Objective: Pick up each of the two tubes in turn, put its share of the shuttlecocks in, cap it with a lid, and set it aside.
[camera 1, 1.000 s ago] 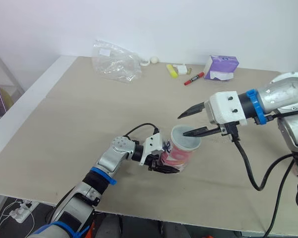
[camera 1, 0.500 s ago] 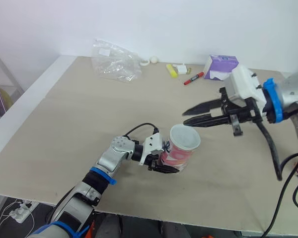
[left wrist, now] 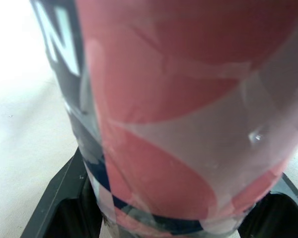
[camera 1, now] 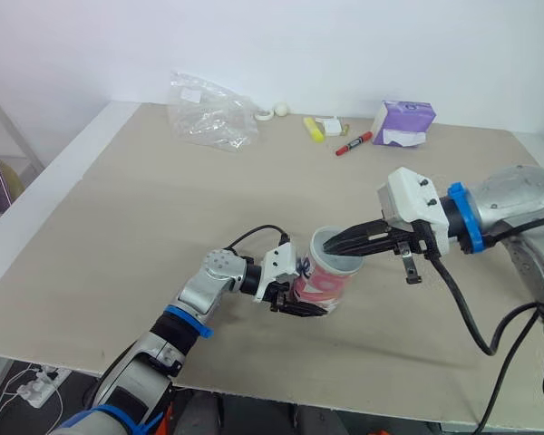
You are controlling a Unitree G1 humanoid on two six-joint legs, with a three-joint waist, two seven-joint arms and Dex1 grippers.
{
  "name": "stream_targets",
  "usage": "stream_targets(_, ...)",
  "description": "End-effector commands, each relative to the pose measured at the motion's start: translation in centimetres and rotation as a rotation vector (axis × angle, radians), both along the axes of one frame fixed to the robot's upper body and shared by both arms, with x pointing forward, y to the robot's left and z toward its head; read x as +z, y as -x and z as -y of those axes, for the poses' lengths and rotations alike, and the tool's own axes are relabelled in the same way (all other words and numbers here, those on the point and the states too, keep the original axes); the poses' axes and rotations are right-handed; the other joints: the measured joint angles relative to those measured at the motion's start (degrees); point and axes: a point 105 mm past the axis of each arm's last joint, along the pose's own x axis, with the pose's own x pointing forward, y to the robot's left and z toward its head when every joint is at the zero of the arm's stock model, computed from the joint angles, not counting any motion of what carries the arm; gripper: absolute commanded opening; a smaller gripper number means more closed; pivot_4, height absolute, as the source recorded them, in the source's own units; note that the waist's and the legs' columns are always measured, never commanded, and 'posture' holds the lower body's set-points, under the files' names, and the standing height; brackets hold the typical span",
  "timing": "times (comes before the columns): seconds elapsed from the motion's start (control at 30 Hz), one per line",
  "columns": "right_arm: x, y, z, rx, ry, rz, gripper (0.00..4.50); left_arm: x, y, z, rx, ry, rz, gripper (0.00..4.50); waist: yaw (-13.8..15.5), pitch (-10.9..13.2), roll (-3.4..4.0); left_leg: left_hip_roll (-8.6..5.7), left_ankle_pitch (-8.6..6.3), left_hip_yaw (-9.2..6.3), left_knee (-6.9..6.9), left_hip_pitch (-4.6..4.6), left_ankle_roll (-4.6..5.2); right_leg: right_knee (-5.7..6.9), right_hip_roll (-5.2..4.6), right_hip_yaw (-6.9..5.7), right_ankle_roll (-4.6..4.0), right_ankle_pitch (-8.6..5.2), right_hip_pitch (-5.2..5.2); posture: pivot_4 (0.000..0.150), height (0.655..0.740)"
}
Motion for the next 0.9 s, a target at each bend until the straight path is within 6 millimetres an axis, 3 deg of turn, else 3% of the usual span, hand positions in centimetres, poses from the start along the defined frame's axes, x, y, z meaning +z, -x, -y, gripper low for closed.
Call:
stream_targets(0.03, -1.5, -0.1, 0.7, -0.015, 0.066, -0.023, 0.07, -1.9, -0.7, -1.2, 0.083, -0.073, -0.036, 2.9, 0.0, 0.0, 0.0, 0.0, 0.0, 0.0, 0.0, 0.03, 0.0, 0.0, 0.0, 0.0, 0.0, 0.0, 0.01, 0.15, 0.74)
stream_targets(0.33, -2.5, 0.0, 0.7, 0.003, 0.083, -0.044, 0.07, -1.9, -0.8, -1.1, 0.082, -0.073, -0.034, 2.9, 0.0, -0.1, -0.12, 0.0, -0.01, 0.0, 0.0, 0.14, -0.01, -0.01, -0.01, 0.0, -0.01, -0.01, 0.08, 0.15, 0.74)
stream_targets(0.6, -1.9, 0.3, -1.4, 0.016, -0.032, -0.13, 0.07, -1.9, -0.8, -1.0, 0.083, -0.07, -0.035, 2.9, 0.0, -0.2, -0.25, 0.02, -0.01, 0.0, -0.01, 0.17, -0.02, -0.01, -0.01, 0.0, -0.01, -0.01, 0.09, 0.15, 0.74)
stream_targets(0.9, -4.2, -0.3, -1.3, -0.014, 0.065, -0.158, 0.07, -2.0, -0.9, -1.2, 0.093, -0.07, -0.037, 2.9, -0.2, -0.4, -0.4, 0.02, -0.02, 0.0, -0.06, 0.27, -0.03, -0.01, 0.0, 0.0, -0.02, -0.01, 0.09, 0.15, 0.74)
